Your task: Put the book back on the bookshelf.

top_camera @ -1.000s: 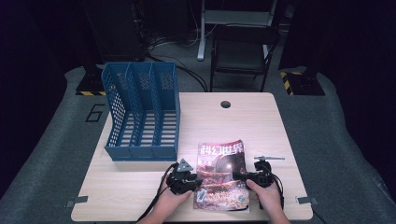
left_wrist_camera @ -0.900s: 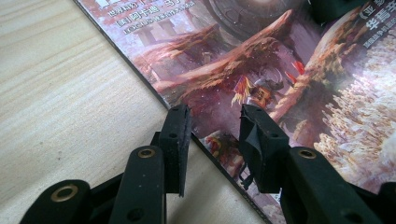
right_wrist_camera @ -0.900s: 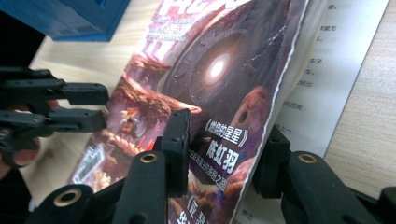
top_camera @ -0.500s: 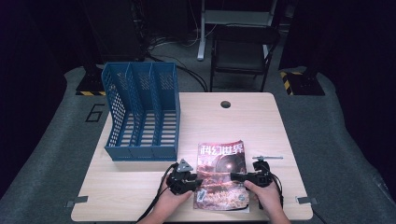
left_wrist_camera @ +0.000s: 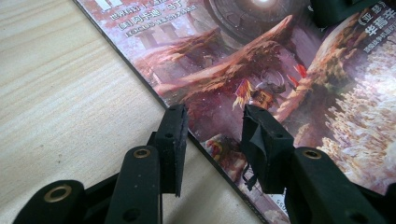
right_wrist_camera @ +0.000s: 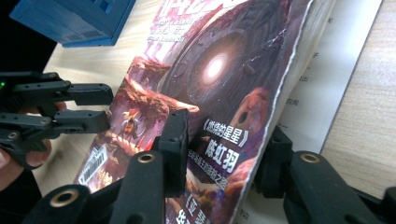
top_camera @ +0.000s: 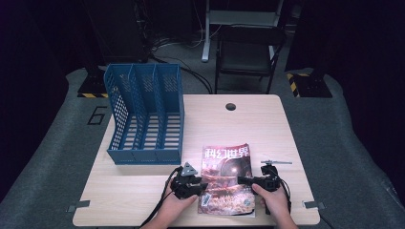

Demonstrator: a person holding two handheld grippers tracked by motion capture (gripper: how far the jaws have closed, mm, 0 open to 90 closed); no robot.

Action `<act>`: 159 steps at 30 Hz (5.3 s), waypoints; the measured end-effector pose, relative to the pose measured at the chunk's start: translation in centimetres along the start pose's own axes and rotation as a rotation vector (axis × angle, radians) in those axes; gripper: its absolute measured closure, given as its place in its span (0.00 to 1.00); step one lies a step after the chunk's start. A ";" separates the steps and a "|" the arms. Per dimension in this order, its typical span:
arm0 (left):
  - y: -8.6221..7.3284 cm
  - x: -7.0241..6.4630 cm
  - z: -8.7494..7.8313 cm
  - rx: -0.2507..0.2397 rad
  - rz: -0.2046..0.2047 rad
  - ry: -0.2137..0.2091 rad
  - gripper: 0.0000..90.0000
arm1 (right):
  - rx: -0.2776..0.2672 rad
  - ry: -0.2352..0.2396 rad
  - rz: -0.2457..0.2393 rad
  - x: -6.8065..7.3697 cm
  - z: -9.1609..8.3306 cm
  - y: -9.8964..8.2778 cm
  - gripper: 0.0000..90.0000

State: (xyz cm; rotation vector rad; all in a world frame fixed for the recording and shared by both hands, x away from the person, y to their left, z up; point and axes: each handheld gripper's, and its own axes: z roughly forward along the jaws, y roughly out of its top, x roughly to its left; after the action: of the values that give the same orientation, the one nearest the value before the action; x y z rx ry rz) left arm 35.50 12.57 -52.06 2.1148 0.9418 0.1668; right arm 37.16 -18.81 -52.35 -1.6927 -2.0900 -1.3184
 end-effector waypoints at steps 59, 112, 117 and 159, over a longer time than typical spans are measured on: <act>0.8 1.0 1.4 -0.069 -0.099 -0.118 0.25 | -0.266 0.111 -0.097 1.5 -2.1 -2.0 0.95; 1.0 0.7 2.2 -0.103 -0.041 -0.072 0.57 | -0.042 0.009 -0.156 0.1 -0.2 -0.8 0.68; 1.0 0.8 2.3 -0.109 -0.045 -0.078 0.59 | -0.026 0.016 -0.145 -0.1 -0.4 -0.8 0.66; 3.8 1.7 -2.4 -0.160 -0.041 -0.127 0.85 | -0.093 0.047 -0.221 2.7 -3.1 -0.5 0.89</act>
State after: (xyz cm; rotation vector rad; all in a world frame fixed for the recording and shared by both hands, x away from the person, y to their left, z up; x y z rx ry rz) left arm 37.90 13.66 -48.10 1.9345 0.8670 0.0833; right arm 34.54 -18.95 -49.14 -1.4812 -2.2744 -1.5237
